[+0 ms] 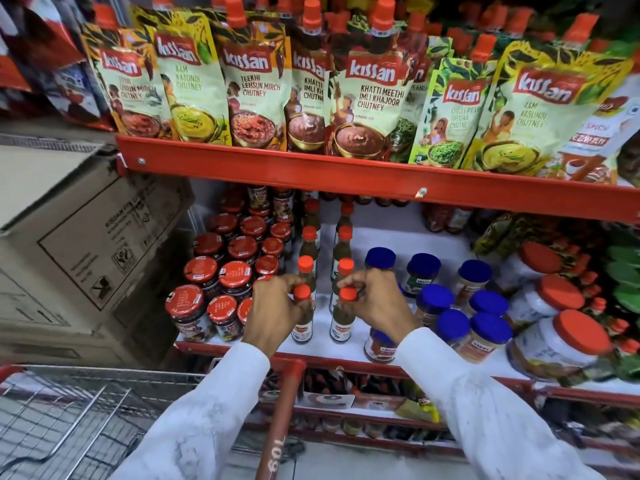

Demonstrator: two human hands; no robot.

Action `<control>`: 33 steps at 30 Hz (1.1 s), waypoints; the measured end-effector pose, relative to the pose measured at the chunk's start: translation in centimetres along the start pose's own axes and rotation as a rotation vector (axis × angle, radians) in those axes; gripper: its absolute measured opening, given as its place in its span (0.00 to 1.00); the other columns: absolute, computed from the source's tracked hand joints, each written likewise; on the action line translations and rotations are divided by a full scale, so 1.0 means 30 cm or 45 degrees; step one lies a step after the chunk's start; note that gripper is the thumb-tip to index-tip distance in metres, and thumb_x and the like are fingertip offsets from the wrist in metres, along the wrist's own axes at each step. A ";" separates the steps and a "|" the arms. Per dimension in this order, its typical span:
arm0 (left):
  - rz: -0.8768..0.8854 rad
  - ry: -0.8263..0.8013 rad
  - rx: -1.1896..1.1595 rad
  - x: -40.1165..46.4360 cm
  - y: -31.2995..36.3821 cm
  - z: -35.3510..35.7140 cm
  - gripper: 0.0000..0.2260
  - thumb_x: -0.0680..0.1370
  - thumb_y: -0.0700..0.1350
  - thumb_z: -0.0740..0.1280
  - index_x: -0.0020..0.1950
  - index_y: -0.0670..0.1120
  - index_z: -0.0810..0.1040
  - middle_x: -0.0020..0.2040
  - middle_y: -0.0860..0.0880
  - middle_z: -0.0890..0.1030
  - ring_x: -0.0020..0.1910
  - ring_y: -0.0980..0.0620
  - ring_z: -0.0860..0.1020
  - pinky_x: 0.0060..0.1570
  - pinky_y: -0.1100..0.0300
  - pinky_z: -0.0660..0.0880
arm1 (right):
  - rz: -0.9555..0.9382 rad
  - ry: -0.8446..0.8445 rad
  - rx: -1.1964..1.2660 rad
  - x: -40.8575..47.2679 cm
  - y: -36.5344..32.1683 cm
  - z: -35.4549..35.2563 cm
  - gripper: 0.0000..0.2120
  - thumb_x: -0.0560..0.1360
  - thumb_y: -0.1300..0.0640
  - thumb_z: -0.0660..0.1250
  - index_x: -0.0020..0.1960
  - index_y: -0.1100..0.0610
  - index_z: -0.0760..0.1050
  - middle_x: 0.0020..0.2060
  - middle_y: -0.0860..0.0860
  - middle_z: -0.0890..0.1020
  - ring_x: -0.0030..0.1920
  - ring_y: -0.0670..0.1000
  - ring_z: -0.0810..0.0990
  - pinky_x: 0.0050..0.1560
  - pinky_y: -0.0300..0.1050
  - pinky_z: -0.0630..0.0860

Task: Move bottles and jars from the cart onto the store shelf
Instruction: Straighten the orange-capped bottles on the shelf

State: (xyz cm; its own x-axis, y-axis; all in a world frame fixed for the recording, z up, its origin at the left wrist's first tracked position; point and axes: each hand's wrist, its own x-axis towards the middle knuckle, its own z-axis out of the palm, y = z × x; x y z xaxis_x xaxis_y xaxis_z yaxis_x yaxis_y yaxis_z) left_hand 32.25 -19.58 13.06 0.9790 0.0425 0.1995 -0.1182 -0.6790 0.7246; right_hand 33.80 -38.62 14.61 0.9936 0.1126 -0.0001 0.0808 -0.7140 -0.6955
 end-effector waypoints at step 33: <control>-0.035 -0.055 0.076 -0.013 0.024 -0.022 0.17 0.66 0.45 0.80 0.54 0.46 0.84 0.42 0.50 0.87 0.37 0.52 0.82 0.46 0.55 0.82 | -0.097 0.007 0.020 -0.057 0.023 -0.003 0.23 0.65 0.61 0.79 0.58 0.52 0.81 0.54 0.47 0.85 0.46 0.44 0.83 0.53 0.44 0.82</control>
State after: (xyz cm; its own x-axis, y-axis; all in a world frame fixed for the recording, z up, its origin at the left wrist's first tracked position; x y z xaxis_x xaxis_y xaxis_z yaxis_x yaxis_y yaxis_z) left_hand 31.67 -19.61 13.95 0.9881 0.0312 0.1507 -0.0823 -0.7207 0.6883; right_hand 32.17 -39.37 14.19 0.9851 0.1620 0.0570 0.1547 -0.6928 -0.7043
